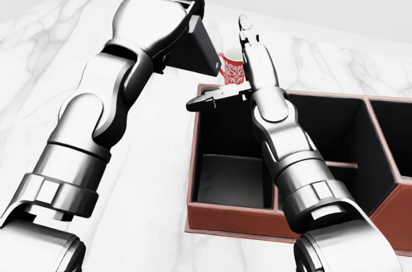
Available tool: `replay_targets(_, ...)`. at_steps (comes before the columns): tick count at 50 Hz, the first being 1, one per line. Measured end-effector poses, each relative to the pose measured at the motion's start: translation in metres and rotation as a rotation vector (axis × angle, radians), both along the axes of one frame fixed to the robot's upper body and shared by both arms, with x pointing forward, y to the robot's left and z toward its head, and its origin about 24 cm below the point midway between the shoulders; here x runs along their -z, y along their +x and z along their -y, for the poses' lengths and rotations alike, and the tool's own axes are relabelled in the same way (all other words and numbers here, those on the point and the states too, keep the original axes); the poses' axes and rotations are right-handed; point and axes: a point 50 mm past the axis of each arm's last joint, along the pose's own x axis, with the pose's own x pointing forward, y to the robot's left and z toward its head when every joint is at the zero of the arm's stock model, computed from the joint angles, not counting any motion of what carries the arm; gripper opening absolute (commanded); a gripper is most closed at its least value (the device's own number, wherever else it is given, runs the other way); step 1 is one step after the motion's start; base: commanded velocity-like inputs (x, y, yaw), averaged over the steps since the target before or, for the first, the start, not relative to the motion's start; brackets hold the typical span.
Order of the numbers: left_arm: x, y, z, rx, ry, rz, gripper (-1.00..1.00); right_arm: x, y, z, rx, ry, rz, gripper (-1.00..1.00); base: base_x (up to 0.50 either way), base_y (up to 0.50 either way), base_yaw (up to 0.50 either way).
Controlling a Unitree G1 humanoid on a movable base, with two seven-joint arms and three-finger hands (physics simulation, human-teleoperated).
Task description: Pick up the book and place it in the right compartment of the caddy.
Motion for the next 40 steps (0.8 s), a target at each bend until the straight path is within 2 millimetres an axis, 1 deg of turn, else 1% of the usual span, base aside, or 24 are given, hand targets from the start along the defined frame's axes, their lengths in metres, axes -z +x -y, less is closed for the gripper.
replay_targets(9,0.0,-0.006,0.0,0.006,0.008,-0.006,-1.0,0.001,0.0,-0.001,0.0,-0.001,-0.004,1.0,0.0,0.0,0.0)
replay_targets(31,0.007,-0.022,0.004,0.024,0.022,-0.038,-1.0,-0.006,0.002,-0.001,-0.001,-0.002,0.012,1.0,0.0,0.0,0.0)
replay_targets(40,0.005,-0.028,0.008,0.038,0.023,-0.04,-1.0,-0.004,0.001,-0.002,-0.003,-0.002,0.007,1.0,0.0,0.0,0.0)
